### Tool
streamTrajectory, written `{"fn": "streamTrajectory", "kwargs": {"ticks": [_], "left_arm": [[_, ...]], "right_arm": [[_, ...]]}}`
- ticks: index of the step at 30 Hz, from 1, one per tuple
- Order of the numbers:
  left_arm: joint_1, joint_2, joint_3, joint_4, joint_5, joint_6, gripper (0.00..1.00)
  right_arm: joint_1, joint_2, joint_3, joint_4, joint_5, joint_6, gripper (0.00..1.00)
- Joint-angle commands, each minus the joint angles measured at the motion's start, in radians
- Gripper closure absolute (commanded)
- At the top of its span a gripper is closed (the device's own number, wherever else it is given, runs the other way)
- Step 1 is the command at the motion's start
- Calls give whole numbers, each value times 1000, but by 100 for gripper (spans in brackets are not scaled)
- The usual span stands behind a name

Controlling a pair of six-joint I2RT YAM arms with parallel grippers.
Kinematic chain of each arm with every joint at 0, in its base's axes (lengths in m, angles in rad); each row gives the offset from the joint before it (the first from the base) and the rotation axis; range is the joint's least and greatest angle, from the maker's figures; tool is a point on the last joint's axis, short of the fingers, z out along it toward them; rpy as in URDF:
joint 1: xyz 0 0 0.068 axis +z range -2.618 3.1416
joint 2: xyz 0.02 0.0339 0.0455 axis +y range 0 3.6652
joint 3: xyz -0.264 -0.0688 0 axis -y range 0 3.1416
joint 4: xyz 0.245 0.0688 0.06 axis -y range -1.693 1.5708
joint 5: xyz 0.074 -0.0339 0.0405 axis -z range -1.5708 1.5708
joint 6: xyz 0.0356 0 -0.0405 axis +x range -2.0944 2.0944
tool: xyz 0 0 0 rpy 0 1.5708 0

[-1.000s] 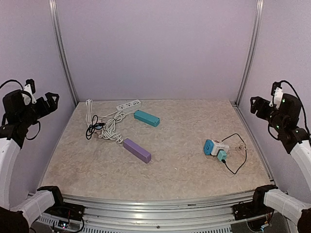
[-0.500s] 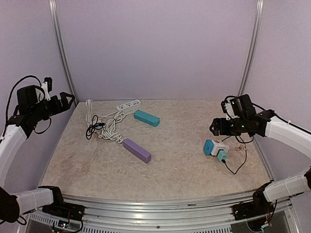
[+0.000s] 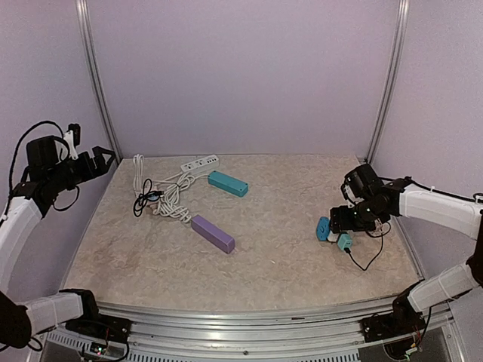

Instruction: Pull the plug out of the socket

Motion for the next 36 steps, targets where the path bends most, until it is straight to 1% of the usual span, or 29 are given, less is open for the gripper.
{"fn": "streamTrajectory", "kwargs": {"ticks": [1,8,19,24,32,36], "left_arm": [[17,-26,-22,2,-5,-7,1],[36,-36,-28,5,-6,-14,1],[52,-29,-31,7,11,-24,1],[51,-28,-31,7,9,-26,1],[55,-29,-32,8,12,-25,1],[56,-30,-33,6,15,-25,1]], "right_arm": [[-5,21,-40,3,6,-16,14],[-40,62,-40,38,-49,-61,18],[-70,107,-16,57,-56,-106,23],[-70,132,3,58,-81,-122,30],[-83,153,5,69,-94,-141,31],[-90,175,14,78,-109,-146,29]]}}
